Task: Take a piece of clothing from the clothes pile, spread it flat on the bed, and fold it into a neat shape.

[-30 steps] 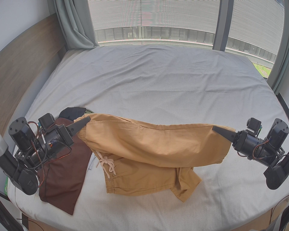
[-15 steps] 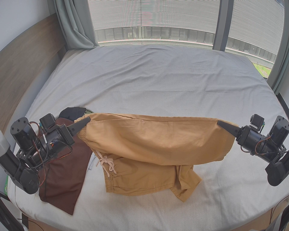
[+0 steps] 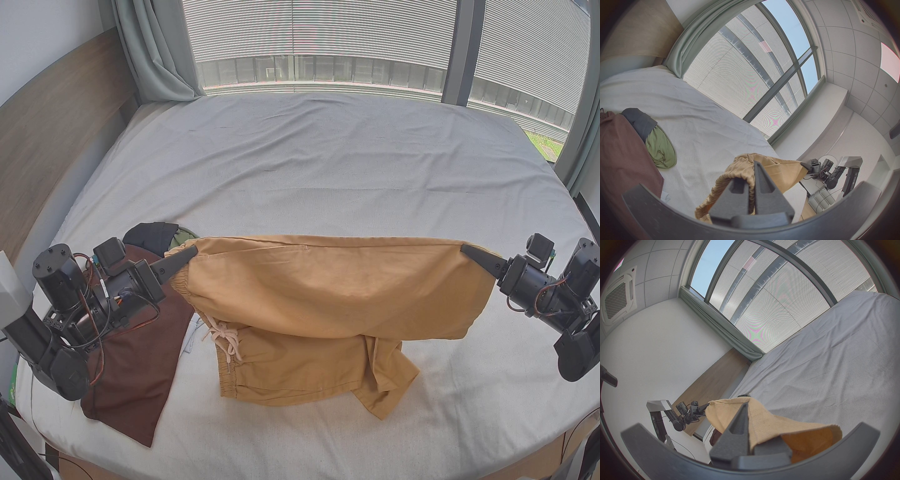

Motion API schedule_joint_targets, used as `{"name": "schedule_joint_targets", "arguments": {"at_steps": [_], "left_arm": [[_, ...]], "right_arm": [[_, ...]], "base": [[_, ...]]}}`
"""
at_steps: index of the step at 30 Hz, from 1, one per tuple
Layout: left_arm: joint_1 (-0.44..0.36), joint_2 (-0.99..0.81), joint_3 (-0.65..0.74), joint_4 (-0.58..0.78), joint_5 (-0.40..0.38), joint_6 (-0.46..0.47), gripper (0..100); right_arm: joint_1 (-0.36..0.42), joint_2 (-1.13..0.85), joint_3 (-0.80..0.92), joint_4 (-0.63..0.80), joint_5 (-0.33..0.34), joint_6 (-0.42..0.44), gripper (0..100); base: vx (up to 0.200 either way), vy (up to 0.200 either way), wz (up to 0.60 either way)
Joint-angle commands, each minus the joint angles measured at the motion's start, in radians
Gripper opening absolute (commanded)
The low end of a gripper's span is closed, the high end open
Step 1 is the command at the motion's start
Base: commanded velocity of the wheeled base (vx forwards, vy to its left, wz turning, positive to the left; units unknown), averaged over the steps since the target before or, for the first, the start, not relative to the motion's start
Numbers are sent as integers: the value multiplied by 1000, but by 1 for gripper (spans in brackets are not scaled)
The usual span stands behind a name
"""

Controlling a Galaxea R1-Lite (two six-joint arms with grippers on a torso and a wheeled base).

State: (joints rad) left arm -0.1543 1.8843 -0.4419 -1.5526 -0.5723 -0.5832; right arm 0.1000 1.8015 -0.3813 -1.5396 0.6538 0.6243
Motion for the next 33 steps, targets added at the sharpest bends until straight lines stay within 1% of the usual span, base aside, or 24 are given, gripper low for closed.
{"name": "schedule_joint_targets", "arguments": {"at_steps": [1,13,20,25,33], "left_arm": [[-2,22,-14,-1,0,-1,0],[-1,72,-46,-1,20,0,0],[7,87,-60,-1,22,0,0],[7,87,-60,-1,22,0,0],[7,87,-61,-1,22,0,0]], "right_arm": [[-6,4,-2,-1,0,0,0],[-51,22,-14,-1,0,-3,0],[-59,44,-18,-1,0,-6,0],[-68,58,-19,-1,0,-46,0],[-66,62,-19,-1,0,-46,0]], "base": [[0,0,0],[0,0,0],[0,0,0],[0,0,0],[0,0,0]]}}
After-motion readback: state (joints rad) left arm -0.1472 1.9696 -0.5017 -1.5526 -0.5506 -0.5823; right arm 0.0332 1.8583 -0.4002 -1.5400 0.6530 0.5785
